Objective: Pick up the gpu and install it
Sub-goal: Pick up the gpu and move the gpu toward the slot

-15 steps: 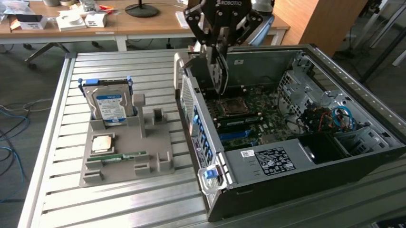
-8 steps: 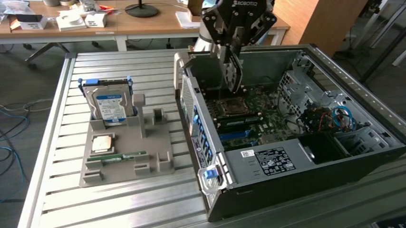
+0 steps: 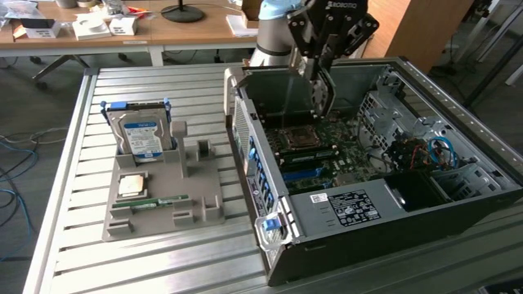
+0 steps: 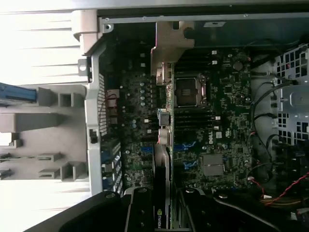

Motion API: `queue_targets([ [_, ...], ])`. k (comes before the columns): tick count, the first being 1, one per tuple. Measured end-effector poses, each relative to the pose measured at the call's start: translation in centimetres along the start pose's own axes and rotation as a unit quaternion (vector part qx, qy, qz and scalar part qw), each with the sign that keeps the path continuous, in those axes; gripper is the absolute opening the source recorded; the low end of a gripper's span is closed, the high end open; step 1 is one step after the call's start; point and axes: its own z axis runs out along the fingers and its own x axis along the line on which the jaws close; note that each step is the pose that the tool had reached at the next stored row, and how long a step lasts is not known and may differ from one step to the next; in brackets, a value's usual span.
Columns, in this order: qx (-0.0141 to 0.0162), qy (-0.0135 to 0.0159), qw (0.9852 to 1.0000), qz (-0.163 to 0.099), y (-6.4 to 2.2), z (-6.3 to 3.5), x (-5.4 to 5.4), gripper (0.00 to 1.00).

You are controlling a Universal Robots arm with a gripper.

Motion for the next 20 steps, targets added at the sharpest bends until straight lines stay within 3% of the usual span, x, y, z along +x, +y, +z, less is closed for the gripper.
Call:
queue_targets([
  [10,0.0000,0.0004,1.0000,0.000,0.33,0.08,-4.2,0.26],
  [17,0.0000,0.0004,1.0000,-0.001,0.35,0.08,-4.5,0.26],
  [20,-0.0002,0.0009,0.9999,-0.012,0.36,0.10,-4.7,0.26],
])
